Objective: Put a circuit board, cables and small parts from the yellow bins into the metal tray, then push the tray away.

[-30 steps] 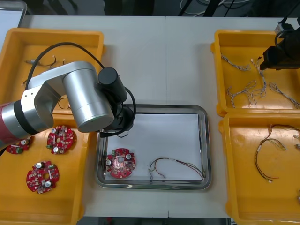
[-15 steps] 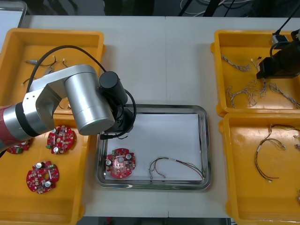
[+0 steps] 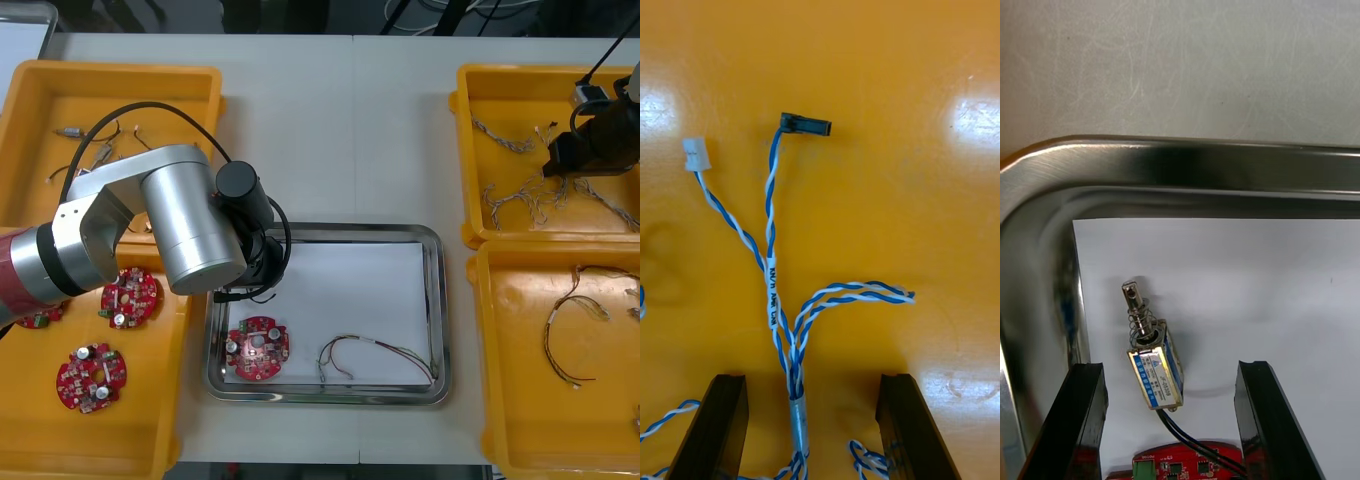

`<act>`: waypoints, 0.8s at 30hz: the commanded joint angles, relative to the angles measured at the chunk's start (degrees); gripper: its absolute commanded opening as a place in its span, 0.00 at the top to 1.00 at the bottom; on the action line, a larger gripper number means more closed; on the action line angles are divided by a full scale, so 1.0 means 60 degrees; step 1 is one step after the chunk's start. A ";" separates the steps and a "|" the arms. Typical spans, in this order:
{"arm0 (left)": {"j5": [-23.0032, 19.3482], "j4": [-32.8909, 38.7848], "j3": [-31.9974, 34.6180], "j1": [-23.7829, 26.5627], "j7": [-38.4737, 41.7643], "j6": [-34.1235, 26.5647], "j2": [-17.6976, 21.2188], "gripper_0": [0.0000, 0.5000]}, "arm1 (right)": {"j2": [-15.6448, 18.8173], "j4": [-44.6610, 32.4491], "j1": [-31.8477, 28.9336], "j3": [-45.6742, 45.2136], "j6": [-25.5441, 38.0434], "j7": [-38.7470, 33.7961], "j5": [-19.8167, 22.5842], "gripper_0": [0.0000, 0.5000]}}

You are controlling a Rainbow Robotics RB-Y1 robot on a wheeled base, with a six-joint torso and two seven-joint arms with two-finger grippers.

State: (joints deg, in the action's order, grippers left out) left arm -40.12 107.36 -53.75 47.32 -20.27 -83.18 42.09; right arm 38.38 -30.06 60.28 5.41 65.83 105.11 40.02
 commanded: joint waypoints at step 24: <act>-0.1077 0.1911 0.2308 -0.0123 0.0566 -0.1914 -0.0042 0.00 | 0.0240 -0.1714 -0.0320 -0.0447 0.1289 0.0250 -0.0035 1.00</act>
State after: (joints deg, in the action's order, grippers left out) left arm -44.66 115.40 -43.84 47.29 -20.23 -92.69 42.09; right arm 38.41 -36.72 58.97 5.31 71.03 106.14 40.68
